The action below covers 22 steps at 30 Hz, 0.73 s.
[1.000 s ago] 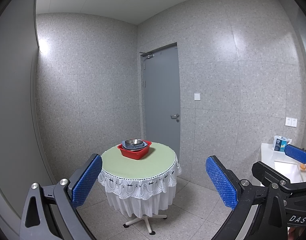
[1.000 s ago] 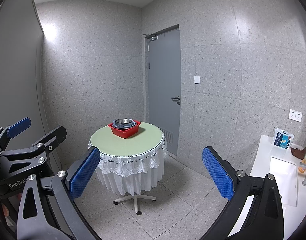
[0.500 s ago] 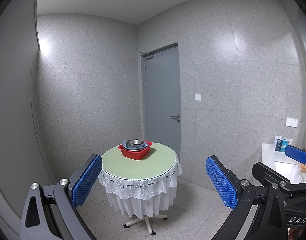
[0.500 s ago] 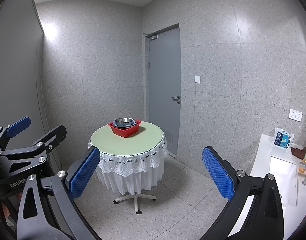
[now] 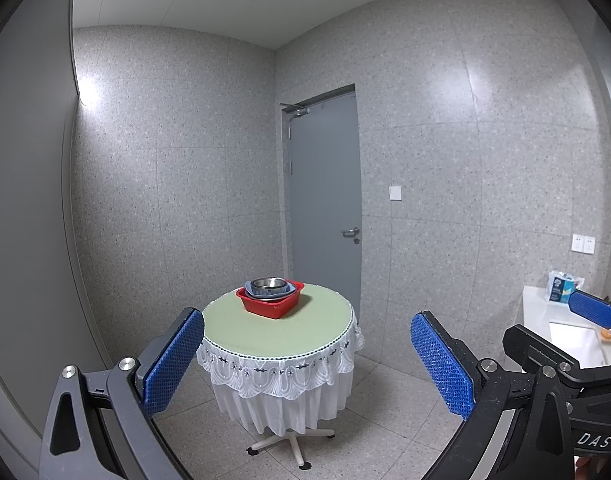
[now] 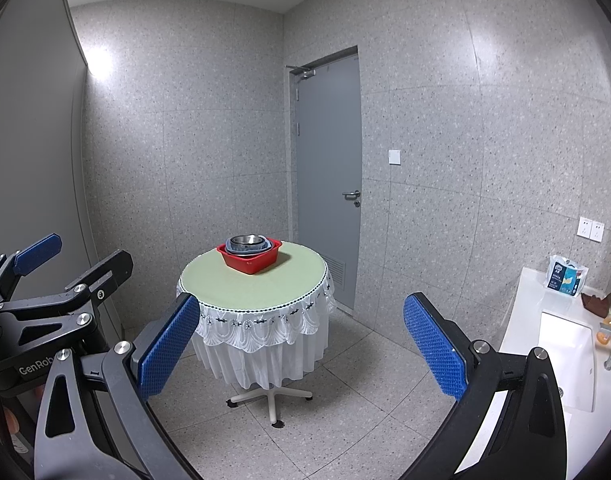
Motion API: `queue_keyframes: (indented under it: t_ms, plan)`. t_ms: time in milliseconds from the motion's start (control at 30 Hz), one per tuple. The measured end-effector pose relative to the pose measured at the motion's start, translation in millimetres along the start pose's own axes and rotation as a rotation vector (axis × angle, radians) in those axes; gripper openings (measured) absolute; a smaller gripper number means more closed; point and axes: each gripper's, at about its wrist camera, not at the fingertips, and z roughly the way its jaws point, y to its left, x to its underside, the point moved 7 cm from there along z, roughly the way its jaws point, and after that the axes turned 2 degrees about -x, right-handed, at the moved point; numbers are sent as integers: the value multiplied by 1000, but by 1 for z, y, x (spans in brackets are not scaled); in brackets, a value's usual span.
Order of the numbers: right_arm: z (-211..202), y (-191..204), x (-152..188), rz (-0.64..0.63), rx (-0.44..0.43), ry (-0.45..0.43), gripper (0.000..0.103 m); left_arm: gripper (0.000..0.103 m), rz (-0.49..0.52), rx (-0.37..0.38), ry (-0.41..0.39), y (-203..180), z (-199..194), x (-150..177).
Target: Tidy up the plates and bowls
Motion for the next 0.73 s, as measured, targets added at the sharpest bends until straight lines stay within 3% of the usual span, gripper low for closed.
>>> queue_keyframes:
  t_ms: [733]
  plan:
    - [2, -1, 0, 4, 1, 3, 103, 102, -4, 1, 1, 1, 1, 1]
